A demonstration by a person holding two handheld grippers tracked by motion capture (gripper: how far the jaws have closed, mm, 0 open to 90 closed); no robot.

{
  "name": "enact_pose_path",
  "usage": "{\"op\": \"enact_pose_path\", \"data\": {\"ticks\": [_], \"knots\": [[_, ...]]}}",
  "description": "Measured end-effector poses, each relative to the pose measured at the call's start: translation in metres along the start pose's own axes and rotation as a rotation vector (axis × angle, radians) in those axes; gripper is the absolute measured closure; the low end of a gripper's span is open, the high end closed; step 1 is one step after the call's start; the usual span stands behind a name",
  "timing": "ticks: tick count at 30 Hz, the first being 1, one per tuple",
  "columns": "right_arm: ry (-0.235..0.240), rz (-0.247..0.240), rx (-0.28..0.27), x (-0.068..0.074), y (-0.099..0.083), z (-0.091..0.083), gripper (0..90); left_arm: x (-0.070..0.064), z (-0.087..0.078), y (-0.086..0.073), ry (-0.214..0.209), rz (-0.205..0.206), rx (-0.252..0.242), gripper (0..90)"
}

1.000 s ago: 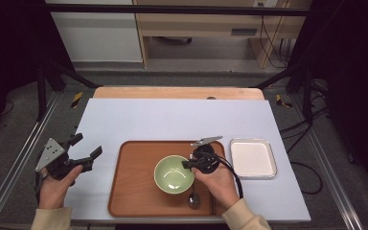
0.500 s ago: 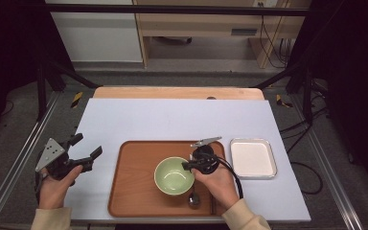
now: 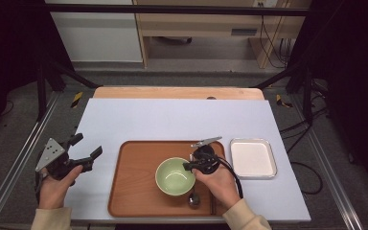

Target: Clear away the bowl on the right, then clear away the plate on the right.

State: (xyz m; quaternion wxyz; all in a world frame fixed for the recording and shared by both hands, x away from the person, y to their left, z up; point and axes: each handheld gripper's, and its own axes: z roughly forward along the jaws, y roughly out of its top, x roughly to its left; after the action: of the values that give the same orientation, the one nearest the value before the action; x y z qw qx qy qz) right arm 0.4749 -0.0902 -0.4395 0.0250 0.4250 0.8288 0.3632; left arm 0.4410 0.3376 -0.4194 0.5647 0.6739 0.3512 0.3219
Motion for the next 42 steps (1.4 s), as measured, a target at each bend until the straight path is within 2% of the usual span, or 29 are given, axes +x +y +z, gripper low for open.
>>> {"op": "enact_pose_path", "data": {"ticks": [4, 7, 9, 12, 18, 21, 22, 28, 30, 33, 38, 42], "knots": [[0.014, -0.011, -0.007, -0.001, 0.000, 0.000, 82.5, -0.001, 0.000, 0.000, -0.002, -0.003, -0.001, 10.6], [0.032, -0.017, -0.061, -0.004, 0.000, -0.008, 73.1, -0.001, 0.000, 0.000, -0.003, 0.001, -0.002, 10.6], [0.024, -0.030, -0.104, -0.005, 0.001, -0.017, 64.5, 0.000, 0.000, 0.000, -0.001, 0.003, 0.002, 10.6], [-0.007, -0.059, -0.169, -0.010, 0.000, -0.031, 53.5, -0.001, 0.001, -0.001, -0.002, 0.010, 0.006, 10.6], [-0.104, -0.094, -0.300, -0.027, -0.010, -0.057, 36.0, -0.003, 0.002, -0.001, -0.001, 0.014, 0.010, 10.5], [-0.126, -0.078, -0.360, -0.036, -0.014, -0.065, 28.8, -0.002, 0.002, -0.001, 0.003, 0.012, 0.010, 10.5], [-0.135, -0.087, -0.379, -0.040, -0.015, -0.068, 26.8, -0.002, 0.002, -0.002, 0.005, 0.012, 0.009, 10.5], [-0.163, -0.091, -0.436, -0.054, -0.022, -0.082, 15.5, -0.003, 0.002, -0.002, 0.002, 0.012, 0.010, 10.5], [-0.202, -0.095, -0.452, -0.061, -0.026, -0.089, 15.0, -0.003, 0.002, -0.002, 0.001, 0.013, 0.009, 10.4], [-0.272, -0.065, -0.473, -0.075, -0.035, -0.103, 15.2, -0.004, 0.003, 0.000, -0.004, 0.016, 0.003, 10.4], [-0.423, -0.012, -0.466, -0.107, -0.056, -0.124, 20.5, -0.006, 0.004, -0.001, -0.009, 0.016, 0.005, 10.4], [-0.472, 0.049, -0.454, -0.126, -0.072, -0.134, 22.0, -0.006, 0.005, -0.001, -0.008, 0.015, 0.006, 10.3]]}}
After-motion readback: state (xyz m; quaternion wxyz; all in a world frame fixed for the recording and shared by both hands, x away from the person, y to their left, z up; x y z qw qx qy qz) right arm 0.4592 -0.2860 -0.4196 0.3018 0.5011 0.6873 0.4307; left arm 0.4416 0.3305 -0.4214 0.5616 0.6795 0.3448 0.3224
